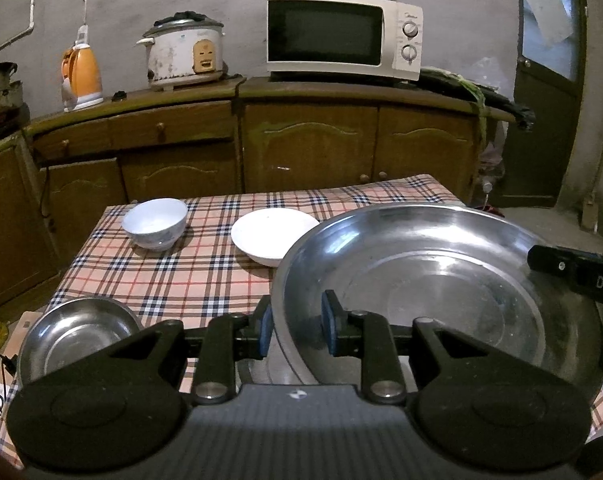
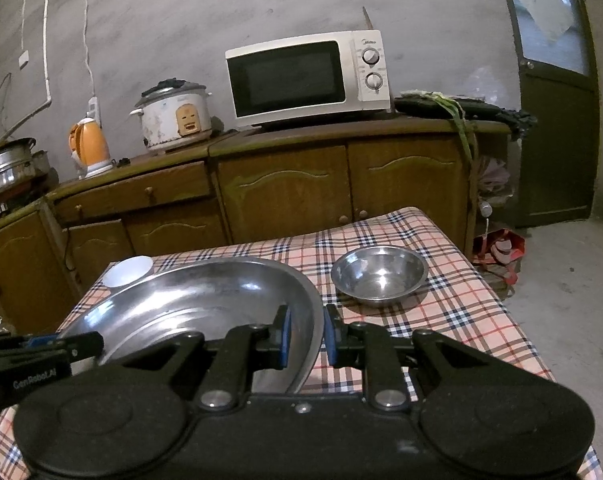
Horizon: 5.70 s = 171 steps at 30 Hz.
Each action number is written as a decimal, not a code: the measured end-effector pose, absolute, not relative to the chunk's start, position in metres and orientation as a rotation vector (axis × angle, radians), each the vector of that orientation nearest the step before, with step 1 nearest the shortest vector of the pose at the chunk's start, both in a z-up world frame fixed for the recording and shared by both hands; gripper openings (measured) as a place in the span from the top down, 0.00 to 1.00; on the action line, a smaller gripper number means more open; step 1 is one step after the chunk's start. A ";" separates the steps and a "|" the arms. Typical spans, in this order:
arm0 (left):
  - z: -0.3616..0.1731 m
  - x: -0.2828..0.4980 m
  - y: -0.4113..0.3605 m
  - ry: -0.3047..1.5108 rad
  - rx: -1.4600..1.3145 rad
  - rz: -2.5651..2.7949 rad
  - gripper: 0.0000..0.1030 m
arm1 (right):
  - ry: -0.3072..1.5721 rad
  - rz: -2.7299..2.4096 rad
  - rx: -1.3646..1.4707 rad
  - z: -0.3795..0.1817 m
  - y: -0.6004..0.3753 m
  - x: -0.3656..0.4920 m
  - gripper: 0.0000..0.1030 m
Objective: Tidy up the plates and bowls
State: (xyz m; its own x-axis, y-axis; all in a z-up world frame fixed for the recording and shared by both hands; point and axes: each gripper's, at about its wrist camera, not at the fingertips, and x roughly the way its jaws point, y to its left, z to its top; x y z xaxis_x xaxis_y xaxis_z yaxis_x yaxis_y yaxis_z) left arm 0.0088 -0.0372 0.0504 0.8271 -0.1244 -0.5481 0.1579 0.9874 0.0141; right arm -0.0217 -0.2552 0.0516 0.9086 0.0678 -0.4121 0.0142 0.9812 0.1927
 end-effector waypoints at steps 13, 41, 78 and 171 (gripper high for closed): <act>0.047 0.011 -0.030 0.592 0.057 -0.134 0.75 | 0.449 0.047 0.194 0.046 -0.248 -0.017 0.77; 0.036 0.020 -0.018 0.632 0.041 -0.105 0.74 | 0.489 0.075 0.182 0.035 -0.239 -0.004 0.77; -0.005 0.040 -0.006 0.748 0.031 -0.082 0.74 | 0.601 0.092 0.192 -0.004 -0.227 0.026 0.77; -0.026 0.071 0.018 0.783 0.035 -0.046 0.38 | 0.586 0.115 0.189 -0.027 -0.215 0.061 0.45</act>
State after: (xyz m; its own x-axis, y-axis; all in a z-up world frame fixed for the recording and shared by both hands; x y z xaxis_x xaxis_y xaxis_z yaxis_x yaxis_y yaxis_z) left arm 0.0705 0.0177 -0.0263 0.7079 -0.0282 -0.7058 0.0543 0.9984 0.0145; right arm 0.0611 -0.2151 -0.0268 0.8272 0.1611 -0.5384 -0.0540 0.9764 0.2092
